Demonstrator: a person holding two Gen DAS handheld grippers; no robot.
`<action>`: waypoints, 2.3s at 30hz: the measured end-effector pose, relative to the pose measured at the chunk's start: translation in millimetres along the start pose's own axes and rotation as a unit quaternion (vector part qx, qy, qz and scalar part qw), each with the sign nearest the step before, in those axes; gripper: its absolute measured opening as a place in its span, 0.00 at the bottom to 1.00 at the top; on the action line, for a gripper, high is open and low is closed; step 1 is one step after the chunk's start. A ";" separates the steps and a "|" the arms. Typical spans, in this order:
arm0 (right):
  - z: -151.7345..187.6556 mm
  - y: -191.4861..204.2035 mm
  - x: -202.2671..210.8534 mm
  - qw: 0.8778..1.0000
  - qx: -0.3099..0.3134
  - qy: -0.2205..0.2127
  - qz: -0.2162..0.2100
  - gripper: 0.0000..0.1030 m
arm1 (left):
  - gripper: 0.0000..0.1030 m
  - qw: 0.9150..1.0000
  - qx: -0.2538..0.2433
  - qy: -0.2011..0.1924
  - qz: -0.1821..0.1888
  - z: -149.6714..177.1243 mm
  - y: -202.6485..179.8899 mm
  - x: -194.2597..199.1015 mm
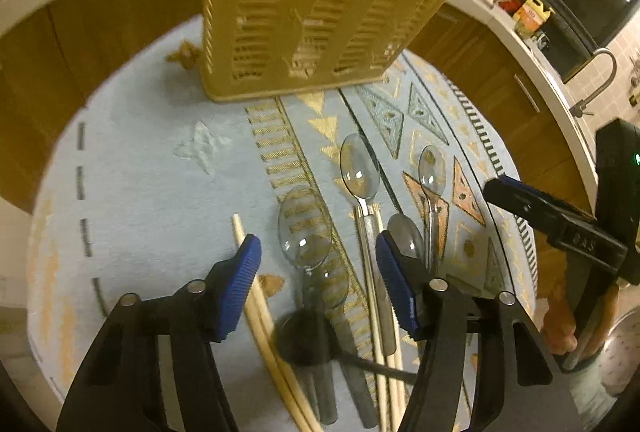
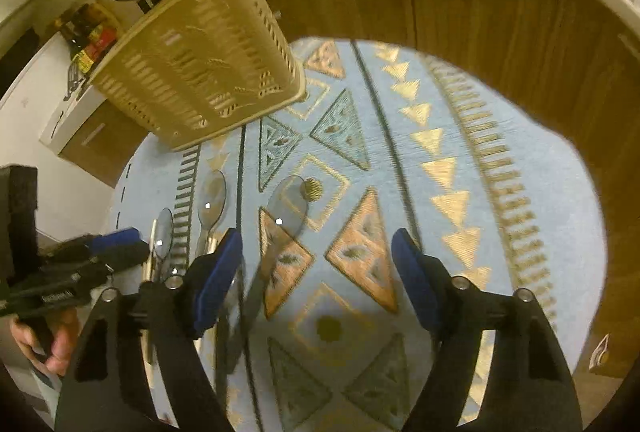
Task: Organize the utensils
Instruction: 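Lower both grippers and close each on a clear plastic spoon, then lift both clear spoons over the tan basket and open both grippers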
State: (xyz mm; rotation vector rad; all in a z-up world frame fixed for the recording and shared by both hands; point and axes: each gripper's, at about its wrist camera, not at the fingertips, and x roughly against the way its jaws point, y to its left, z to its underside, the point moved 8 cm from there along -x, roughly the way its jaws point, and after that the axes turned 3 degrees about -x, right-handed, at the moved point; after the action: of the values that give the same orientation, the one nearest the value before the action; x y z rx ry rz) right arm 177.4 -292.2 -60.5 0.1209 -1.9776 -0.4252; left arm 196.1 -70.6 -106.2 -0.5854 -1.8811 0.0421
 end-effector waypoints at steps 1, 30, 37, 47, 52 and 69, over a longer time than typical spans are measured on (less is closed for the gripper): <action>-2.7 1.4 -6.7 1.000 -0.009 0.017 -0.006 0.64 | 0.54 1.000 0.002 0.005 -0.002 -0.3 -0.9 -2.2; -26.1 39.8 -60.6 0.986 0.013 0.085 0.142 0.37 | 0.29 0.995 -0.015 -0.005 -0.095 -18.4 -1.7 -27.3; -9.1 66.1 -73.1 0.980 0.034 0.087 0.174 0.37 | 0.29 0.995 -0.010 -0.038 -0.096 -23.4 0.5 -10.5; 1.2 72.3 -79.2 0.979 0.059 0.078 0.180 0.30 | 0.29 0.993 -0.011 -0.056 -0.103 -23.7 -2.3 -4.3; 10.2 88.8 -75.4 0.986 0.077 0.049 0.142 0.28 | 0.29 0.990 -0.016 -0.095 -0.105 -25.9 -8.9 12.6; -44.5 88.4 91.1 0.977 0.092 -0.193 -0.016 0.28 | 0.29 0.954 -0.031 -0.287 -0.082 -55.3 -39.8 150.5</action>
State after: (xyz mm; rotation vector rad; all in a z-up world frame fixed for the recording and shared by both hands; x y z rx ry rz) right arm 186.8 -245.4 65.2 0.1986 -2.4014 -0.2999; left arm 190.2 -56.8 58.3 -0.4865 -2.5009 0.0480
